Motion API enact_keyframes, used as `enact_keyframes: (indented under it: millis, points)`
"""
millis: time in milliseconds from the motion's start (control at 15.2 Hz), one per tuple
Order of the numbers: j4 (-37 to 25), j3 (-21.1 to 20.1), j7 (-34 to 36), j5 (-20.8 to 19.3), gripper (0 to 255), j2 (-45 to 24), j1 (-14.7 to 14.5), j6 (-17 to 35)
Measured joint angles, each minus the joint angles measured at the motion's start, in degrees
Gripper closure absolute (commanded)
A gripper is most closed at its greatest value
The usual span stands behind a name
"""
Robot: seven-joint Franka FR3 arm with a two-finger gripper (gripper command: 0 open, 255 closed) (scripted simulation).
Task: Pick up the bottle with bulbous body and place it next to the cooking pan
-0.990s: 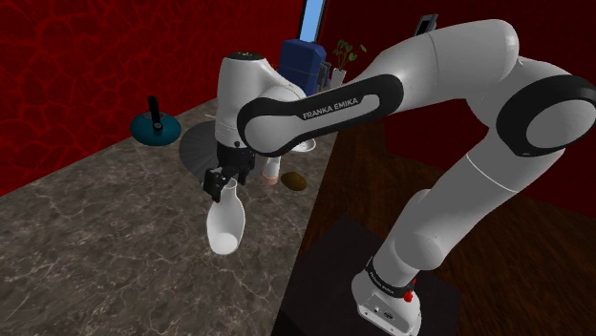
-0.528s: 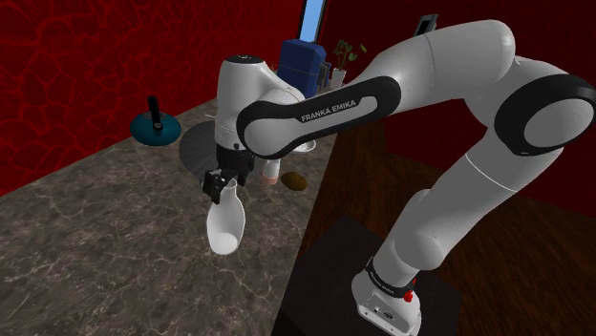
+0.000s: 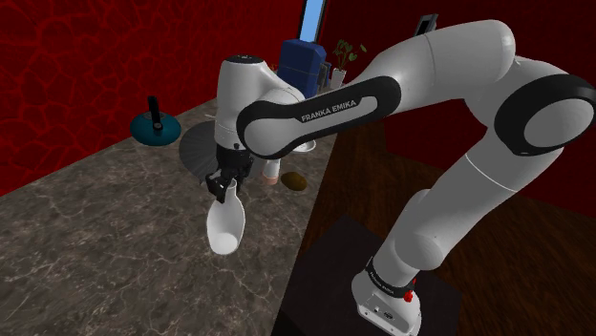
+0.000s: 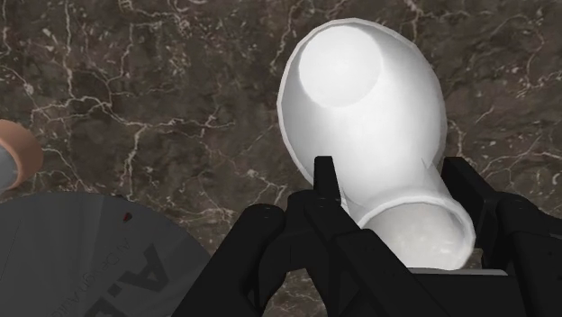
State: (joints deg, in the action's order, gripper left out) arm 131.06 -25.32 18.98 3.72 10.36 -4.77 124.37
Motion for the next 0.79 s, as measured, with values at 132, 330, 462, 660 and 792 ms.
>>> enact_keyframes:
  millis: [132, 330, 462, 660, 792]
  points:
    - [0.01, 0.0, 0.0, 0.01, 255, 0.01, 0.0, 0.0]
    - [-0.56, 0.07, -0.07, 0.1, 255, 0.29, 0.0, -0.89]
    - [-1.48, 0.25, -0.32, 0.28, 255, 0.83, 0.02, -2.32]
    - [-2.91, 0.49, -0.61, 0.55, 255, 1.68, 0.01, -4.53]
    - [-3.94, 0.58, -0.64, 0.78, 255, 2.34, -0.08, -6.17]
